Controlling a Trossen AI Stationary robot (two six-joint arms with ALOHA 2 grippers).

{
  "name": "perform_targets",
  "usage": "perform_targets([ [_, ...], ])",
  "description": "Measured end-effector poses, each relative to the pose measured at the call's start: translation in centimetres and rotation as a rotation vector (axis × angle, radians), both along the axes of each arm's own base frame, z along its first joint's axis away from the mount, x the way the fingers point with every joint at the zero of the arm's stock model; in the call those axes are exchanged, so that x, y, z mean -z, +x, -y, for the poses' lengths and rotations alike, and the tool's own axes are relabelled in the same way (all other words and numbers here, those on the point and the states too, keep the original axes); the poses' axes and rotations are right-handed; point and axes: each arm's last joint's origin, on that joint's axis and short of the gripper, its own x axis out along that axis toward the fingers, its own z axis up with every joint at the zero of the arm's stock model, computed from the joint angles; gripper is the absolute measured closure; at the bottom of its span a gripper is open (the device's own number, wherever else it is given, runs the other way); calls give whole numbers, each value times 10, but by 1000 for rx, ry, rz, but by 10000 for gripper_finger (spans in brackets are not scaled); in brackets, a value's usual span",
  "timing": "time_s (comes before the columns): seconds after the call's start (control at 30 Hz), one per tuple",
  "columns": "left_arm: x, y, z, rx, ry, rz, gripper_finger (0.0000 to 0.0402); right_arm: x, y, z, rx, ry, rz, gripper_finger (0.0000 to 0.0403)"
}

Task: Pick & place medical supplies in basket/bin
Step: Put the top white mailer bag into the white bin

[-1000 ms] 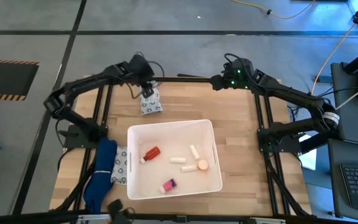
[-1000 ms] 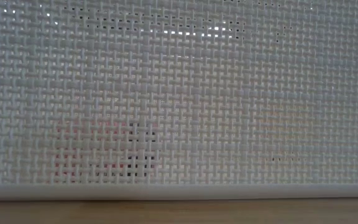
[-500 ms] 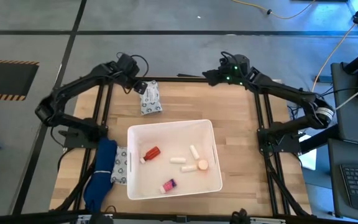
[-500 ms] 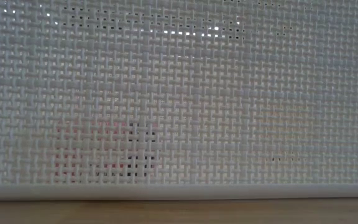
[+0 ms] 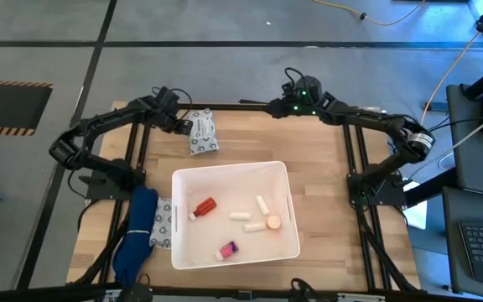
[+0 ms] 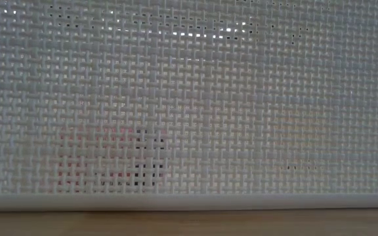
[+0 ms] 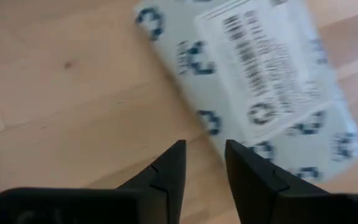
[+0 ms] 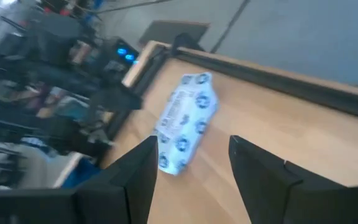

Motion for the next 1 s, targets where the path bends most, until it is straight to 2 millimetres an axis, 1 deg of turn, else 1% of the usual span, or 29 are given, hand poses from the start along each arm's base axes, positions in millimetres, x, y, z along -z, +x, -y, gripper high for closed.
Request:
perform_targets([
  [0.1,15,-4,-3,-21,-30,-23,317,11,12,5,-27,37,46,194],
  [0.17,24,-4,-6,-29,-51,-36,331,20,19,7,-37,63,64,177],
  [0.33,44,0,-17,-22,-74,-56,364,42,35,8,-86,135,92,107],
  [0.43,55,6,-23,4,-82,-16,380,52,43,8,-97,167,113,64],
  [0.53,65,12,-28,30,-114,44,393,60,47,7,-79,185,106,38],
  [0.6,71,17,-30,38,-119,52,399,65,50,5,-72,177,81,30],
  [0.73,71,26,-33,73,-94,50,397,74,56,0,9,202,48,28],
  [0.8,71,31,-37,73,-86,68,396,77,58,0,18,211,30,30],
  [1.0,67,45,-45,115,-83,134,399,77,79,9,26,259,-13,32],
])
